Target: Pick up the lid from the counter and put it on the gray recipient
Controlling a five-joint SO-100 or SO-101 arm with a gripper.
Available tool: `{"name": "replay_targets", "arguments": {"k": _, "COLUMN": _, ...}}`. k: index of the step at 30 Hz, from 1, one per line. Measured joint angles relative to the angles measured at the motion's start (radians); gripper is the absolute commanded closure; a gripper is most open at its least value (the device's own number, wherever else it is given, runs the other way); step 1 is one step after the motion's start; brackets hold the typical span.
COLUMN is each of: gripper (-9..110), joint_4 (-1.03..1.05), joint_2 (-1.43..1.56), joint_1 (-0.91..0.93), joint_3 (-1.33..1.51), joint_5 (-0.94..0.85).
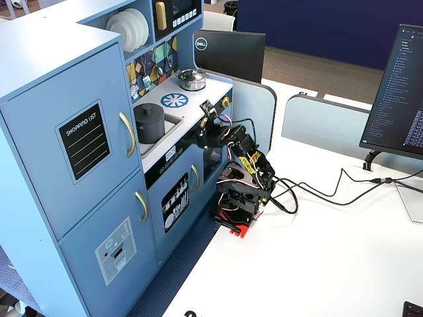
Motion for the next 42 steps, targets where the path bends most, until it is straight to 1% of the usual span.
{"name": "replay_targets", "arguments": {"k": 3, "gripper": 101, "joint_4": -0.003, "joint_2": 0.077, "joint_1": -0.009, "joint_3": 0.149, "joint_5": -0.020}}
{"name": "replay_targets", "arguments": {"k": 7, "gripper": 102, "joint_4": -0.072, "joint_2": 0.155, "joint_1": -0.012, "joint_3": 0.347, "joint_5": 0.009}}
{"name": "replay_targets", "arguments": {"k": 18, "gripper": 102, "joint_4": -0.261, "joint_2": 0.176, "joint_1": -0.084, "joint_3": 0.764, "joint_5": 0.221}}
{"name": "replay_targets", "arguments": {"k": 21, "gripper": 102, "joint_4": -0.227, "joint_2": 0.166, "joint_1": -0.091, "joint_3": 0.802, "joint_5": 0.273}}
{"name": "replay_targets", "arguments": {"k": 26, "gripper": 101, "joint_4": -0.031, "joint_2": 0.187, "joint_1": -0.135, "joint_3": 0.808, "joint_5": 0.311}}
{"name": "replay_targets", "arguments": {"k": 28, "gripper": 100, "joint_4": 0.072, "joint_2": 0.187, "joint_1": -0.138, "joint_3": 0.808, "joint_5": 0.275}}
{"name": "replay_targets", "arguments": {"k": 31, "gripper": 98, "joint_4": 0.169, "joint_2": 0.189, "joint_1": -0.164, "joint_3": 0.807, "joint_5": 0.186}}
{"name": "replay_targets", "arguments": {"k": 36, "gripper": 96, "joint_4": 0.218, "joint_2": 0.192, "joint_1": -0.140, "joint_3": 0.801, "joint_5": -0.009}}
{"name": "replay_targets", "arguments": {"k": 37, "gripper": 95, "joint_4": 0.219, "joint_2": 0.192, "joint_1": -0.150, "joint_3": 0.801, "joint_5": -0.026}}
{"name": "replay_targets", "arguments": {"k": 42, "gripper": 94, "joint_4": 0.219, "joint_2": 0.192, "joint_1": -0.135, "joint_3": 0.787, "joint_5": 0.049}}
